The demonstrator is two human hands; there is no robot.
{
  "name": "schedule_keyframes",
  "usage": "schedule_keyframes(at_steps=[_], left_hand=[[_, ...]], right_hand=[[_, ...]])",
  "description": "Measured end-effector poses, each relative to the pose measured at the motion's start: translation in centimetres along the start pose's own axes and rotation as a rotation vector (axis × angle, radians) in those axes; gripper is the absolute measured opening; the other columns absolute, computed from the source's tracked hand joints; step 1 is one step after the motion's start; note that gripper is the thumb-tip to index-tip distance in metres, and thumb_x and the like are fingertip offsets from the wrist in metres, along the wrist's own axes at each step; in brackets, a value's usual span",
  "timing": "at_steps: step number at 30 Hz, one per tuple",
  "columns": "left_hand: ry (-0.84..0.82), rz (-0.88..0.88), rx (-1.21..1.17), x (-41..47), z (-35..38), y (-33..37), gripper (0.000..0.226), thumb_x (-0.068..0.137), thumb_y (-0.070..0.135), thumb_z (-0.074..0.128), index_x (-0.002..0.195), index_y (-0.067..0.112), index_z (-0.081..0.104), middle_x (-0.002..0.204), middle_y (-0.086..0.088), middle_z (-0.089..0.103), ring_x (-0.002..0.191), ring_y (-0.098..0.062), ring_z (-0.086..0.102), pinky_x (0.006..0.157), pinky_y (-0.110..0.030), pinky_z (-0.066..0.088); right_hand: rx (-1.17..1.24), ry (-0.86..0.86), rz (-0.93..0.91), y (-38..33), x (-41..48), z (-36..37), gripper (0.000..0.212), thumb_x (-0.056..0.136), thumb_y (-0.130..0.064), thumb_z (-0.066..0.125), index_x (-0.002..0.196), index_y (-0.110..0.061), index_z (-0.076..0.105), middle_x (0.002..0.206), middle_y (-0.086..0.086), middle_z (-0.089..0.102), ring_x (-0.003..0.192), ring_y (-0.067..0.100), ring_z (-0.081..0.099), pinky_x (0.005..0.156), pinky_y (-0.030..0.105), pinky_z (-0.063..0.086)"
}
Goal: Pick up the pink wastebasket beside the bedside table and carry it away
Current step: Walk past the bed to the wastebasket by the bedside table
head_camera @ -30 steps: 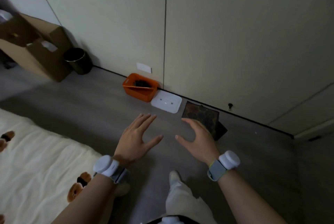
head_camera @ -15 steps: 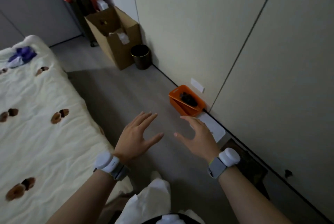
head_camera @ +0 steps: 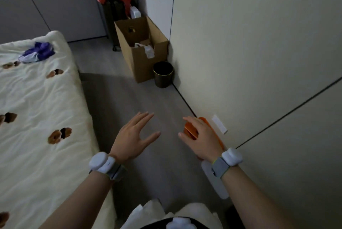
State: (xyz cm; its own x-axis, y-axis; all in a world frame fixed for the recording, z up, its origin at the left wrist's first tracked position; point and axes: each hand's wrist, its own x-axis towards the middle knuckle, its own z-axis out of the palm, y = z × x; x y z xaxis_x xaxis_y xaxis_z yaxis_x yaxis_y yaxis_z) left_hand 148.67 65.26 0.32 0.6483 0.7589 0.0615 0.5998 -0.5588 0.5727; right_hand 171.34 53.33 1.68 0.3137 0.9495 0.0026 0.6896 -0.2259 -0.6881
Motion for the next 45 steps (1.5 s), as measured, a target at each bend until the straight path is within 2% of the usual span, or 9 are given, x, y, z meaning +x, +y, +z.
schedule_keyframes(at_steps=[5, 8, 12, 18, 22, 26, 28, 38, 45], left_hand=[[0.045, -0.143, -0.112, 6.5, -1.6, -3.6, 0.072, 0.085, 0.070, 0.047, 0.148, 0.039, 0.031, 0.155, 0.008, 0.036, 0.143, -0.011, 0.031, 0.114, -0.033, 0.027], [0.060, -0.228, -0.156, 9.8, -1.3, -4.5, 0.067, 0.087, 0.066, 0.048, 0.147, 0.040, 0.033, 0.153, 0.009, 0.036, 0.135, -0.005, 0.036, 0.109, -0.027, 0.028], [0.075, -0.273, -0.191, 15.6, -1.3, -5.6, 0.065, 0.088, 0.063, 0.048, 0.146, 0.038, 0.035, 0.153, 0.008, 0.037, 0.135, -0.008, 0.039, 0.108, -0.025, 0.028], [0.201, -0.371, -0.151, 24.5, -4.3, -6.4, 0.064, 0.089, 0.060, 0.047, 0.147, 0.034, 0.036, 0.153, 0.006, 0.038, 0.129, 0.001, 0.035, 0.104, -0.021, 0.028], [0.292, -0.463, -0.123, 29.7, -6.2, -7.4, 0.070, 0.083, 0.065, 0.043, 0.145, 0.030, 0.042, 0.150, 0.005, 0.043, 0.135, -0.012, 0.043, 0.107, -0.023, 0.030], [0.293, -0.527, -0.137, 32.8, -7.0, -9.3, 0.068, 0.085, 0.063, 0.045, 0.145, 0.030, 0.043, 0.150, 0.003, 0.044, 0.136, -0.014, 0.043, 0.113, -0.033, 0.033], [0.299, -0.547, -0.132, 34.0, -7.4, -10.1, 0.067, 0.086, 0.062, 0.046, 0.144, 0.030, 0.043, 0.150, 0.004, 0.044, 0.136, -0.014, 0.044, 0.113, -0.032, 0.033], [0.324, -0.584, -0.174, 43.9, -11.4, -21.5, 0.060, 0.090, 0.054, 0.051, 0.144, 0.032, 0.043, 0.150, 0.006, 0.043, 0.139, -0.011, 0.038, 0.108, -0.019, 0.024], [0.341, -0.552, -0.178, 53.4, -19.5, -32.1, 0.058, 0.090, 0.054, 0.053, 0.144, 0.033, 0.043, 0.148, 0.009, 0.045, 0.141, -0.009, 0.034, 0.110, -0.019, 0.023]], right_hand=[[0.033, -0.077, 0.012, 1.1, 8.9, 1.0, 0.053, 0.088, -0.043, 0.066, 0.137, -0.028, 0.054, 0.146, -0.006, 0.050, 0.136, 0.008, 0.042, 0.099, -0.003, 0.018], [0.114, -0.099, 0.016, 1.6, 13.3, 1.3, 0.048, 0.090, -0.043, 0.063, 0.136, -0.030, 0.055, 0.147, -0.008, 0.049, 0.137, 0.006, 0.041, 0.104, 0.009, 0.025], [0.168, -0.144, -0.024, 3.0, 20.7, 1.9, 0.046, 0.092, -0.043, 0.060, 0.135, -0.029, 0.056, 0.147, -0.008, 0.049, 0.135, 0.005, 0.042, 0.109, 0.021, 0.032], [0.193, -0.269, -0.143, 1.9, 33.5, 1.0, 0.046, 0.092, -0.041, 0.061, 0.136, -0.028, 0.055, 0.148, -0.008, 0.046, 0.135, 0.006, 0.040, 0.104, 0.019, 0.029], [0.181, -0.337, -0.247, 0.6, 42.6, 0.5, 0.049, 0.091, -0.044, 0.062, 0.136, -0.028, 0.053, 0.147, -0.005, 0.048, 0.136, 0.009, 0.042, 0.108, 0.025, 0.034], [0.191, -0.374, -0.264, -0.1, 48.0, 1.7, 0.049, 0.091, -0.042, 0.063, 0.136, -0.028, 0.053, 0.144, -0.005, 0.049, 0.129, 0.005, 0.043, 0.101, 0.021, 0.032], [0.188, -0.381, -0.261, -0.2, 49.5, 2.3, 0.048, 0.091, -0.042, 0.063, 0.136, -0.029, 0.052, 0.143, -0.006, 0.050, 0.130, 0.007, 0.045, 0.102, 0.023, 0.033], [0.176, -0.397, -0.269, -4.5, 64.3, 8.5, 0.047, 0.090, -0.037, 0.065, 0.134, -0.025, 0.055, 0.136, -0.005, 0.055, 0.122, 0.006, 0.048, 0.100, 0.023, 0.036], [0.184, -0.343, -0.263, -11.9, 77.5, 13.1, 0.045, 0.089, -0.035, 0.066, 0.132, -0.025, 0.055, 0.129, -0.007, 0.056, 0.118, 0.008, 0.053, 0.102, 0.029, 0.045]])
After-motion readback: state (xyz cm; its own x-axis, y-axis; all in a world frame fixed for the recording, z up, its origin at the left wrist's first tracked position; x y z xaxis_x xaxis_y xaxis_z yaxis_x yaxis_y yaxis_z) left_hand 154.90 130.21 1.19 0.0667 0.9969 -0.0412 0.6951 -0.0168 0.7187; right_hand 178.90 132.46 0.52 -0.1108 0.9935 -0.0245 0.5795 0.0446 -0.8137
